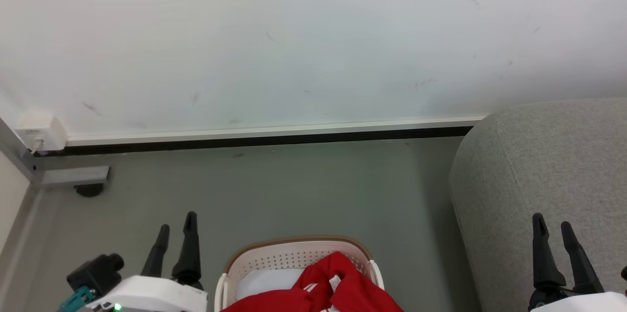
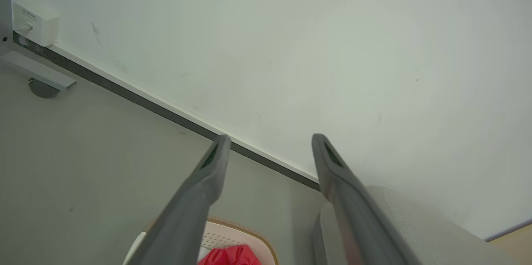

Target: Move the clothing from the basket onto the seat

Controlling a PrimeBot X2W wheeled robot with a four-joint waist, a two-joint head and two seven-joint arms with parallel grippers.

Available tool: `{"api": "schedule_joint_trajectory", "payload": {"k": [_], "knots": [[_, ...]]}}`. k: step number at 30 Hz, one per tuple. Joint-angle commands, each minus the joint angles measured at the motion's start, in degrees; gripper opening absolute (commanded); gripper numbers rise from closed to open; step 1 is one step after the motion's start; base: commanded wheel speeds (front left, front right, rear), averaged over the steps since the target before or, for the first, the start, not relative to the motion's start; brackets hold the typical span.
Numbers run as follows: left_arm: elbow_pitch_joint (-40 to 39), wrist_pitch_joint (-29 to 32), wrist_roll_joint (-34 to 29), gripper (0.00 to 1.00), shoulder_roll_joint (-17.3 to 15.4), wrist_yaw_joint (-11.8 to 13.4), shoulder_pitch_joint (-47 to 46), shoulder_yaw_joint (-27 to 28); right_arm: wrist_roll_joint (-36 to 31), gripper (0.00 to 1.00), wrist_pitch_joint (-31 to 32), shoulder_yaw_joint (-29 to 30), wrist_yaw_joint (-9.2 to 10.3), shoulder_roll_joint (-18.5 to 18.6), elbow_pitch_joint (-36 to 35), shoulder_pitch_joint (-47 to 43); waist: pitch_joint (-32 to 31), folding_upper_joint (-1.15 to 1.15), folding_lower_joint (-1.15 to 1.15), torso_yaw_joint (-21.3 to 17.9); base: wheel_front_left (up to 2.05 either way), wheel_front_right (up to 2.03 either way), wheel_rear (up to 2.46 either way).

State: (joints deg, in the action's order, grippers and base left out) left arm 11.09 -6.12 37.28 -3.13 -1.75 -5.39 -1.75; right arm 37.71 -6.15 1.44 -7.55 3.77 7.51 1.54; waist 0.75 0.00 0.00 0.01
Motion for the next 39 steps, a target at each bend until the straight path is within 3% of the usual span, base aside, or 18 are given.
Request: {"api": "schedule_joint_trajectory", "payload": {"k": [1, 31, 39], "knots": [[-0.4, -0.8, -2.3, 1.0, -0.8, 0.3, -1.3, -0.2, -2.4, 1.0, -0.7, -0.3, 0.05, 0.4, -0.2, -0.1, 0.0, 0.0, 0.0, 0.0, 0.0, 0.0, 0.0], [0.8, -5.0, -19.0, 1.0, -0.8, 1.0, -1.6, -1.9, -18.0, 1.0, -5.0, -1.3, 0.08, 0.5, 1.2, -0.7, 0.1, 0.0, 0.0, 0.2, 0.0, 0.0, 0.0], [1.3, -6.0, -21.6, 1.0, -0.3, 0.2, -1.7, -1.4, -20.9, 1.0, -6.0, -1.4, 0.09, 0.2, 0.6, -1.2, 0.1, 0.0, 0.0, 0.5, 0.0, 0.0, 0.0]]}}
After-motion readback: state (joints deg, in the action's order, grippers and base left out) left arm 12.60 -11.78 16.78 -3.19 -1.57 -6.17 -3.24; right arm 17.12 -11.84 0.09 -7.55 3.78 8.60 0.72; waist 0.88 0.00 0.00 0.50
